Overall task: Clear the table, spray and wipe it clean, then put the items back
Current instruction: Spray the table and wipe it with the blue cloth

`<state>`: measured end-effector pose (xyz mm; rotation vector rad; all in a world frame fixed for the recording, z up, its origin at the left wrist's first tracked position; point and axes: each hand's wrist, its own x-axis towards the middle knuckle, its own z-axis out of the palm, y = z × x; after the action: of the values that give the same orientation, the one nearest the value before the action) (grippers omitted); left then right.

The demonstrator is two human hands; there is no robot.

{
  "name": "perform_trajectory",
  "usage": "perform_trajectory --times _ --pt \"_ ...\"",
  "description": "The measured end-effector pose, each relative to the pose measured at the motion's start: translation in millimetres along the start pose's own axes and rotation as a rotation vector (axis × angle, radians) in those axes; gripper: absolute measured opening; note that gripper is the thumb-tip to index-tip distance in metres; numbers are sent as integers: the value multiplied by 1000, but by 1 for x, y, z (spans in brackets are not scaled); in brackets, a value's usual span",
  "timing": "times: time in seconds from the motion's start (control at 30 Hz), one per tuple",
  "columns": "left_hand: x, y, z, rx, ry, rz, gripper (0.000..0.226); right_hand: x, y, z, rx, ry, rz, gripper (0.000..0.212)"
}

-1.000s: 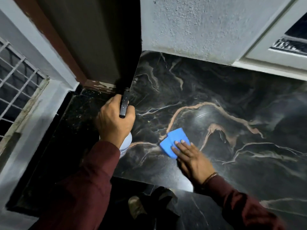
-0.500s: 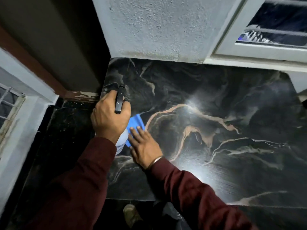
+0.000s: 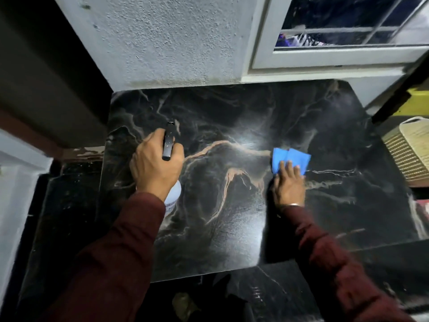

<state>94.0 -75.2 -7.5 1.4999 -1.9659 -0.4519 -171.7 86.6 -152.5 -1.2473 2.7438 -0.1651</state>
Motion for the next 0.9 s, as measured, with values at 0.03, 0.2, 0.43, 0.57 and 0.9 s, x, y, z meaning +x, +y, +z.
perform_trajectory --times 0.03,0.2,0.43,0.57,0.9 --pt "-5 1 -4 2 -8 8 16 -15 -18 8 1 20 -59 59" --pt "-23 -5 -29 5 -8 24 15 -119 -150 36 92 -47 -402 57" --pt "-35 -13 -51 -21 6 30 13 -197 -164 42 -56 -185 -794 52" --pt "-42 -4 -47 -11 -8 -14 12 -148 -76 21 -60 -110 -537 51" --pt "-67 47 -5 -20 -53 37 14 -115 11 5 32 -42 14 57"
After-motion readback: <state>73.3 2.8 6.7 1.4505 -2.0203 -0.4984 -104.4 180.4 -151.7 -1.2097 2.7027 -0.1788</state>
